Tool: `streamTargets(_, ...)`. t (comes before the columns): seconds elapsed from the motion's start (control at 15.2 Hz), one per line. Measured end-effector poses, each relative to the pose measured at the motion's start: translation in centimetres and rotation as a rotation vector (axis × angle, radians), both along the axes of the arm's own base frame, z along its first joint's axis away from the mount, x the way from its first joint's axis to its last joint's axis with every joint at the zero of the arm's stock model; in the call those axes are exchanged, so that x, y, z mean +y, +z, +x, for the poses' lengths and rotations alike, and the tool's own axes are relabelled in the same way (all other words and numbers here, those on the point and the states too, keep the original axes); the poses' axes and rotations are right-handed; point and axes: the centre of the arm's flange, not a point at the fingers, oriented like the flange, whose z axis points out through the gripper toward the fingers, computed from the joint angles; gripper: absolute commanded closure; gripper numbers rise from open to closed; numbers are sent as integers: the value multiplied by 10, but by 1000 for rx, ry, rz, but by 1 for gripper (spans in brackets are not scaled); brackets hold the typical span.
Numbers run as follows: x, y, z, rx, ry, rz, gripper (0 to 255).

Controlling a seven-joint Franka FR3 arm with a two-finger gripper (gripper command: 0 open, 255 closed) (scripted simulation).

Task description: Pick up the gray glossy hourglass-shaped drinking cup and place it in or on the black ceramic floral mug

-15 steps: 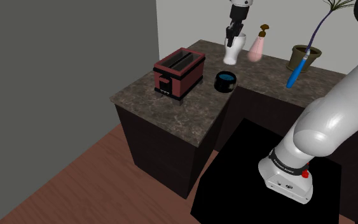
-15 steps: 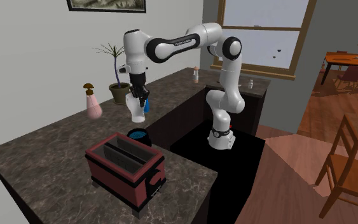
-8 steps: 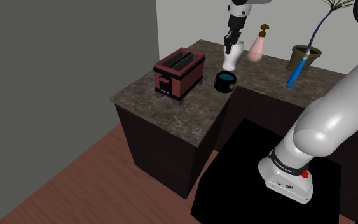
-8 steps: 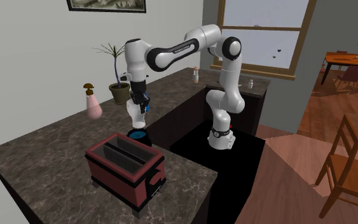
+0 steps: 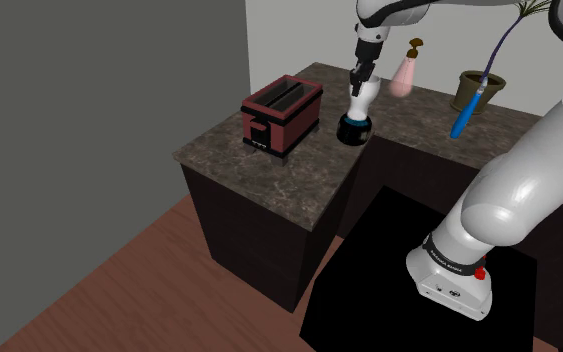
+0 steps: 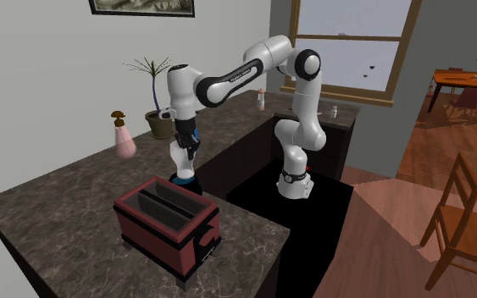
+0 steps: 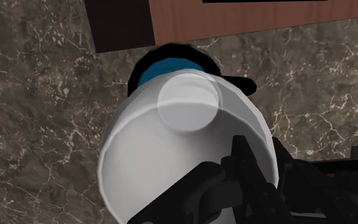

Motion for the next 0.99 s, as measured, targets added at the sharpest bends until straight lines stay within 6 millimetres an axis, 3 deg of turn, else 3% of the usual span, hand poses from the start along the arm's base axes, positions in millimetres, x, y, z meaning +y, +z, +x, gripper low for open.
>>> streamTargets(0.2, 1, -15, -1, 0, 0, 0, 255)
streamTargets(0.59, 1, -17, -1, 0, 0, 0, 255)
streamTargets(0.66, 1, -17, -1, -1, 0, 0, 0)
streamTargets(0.99, 1, -17, -1, -1, 0, 0, 0)
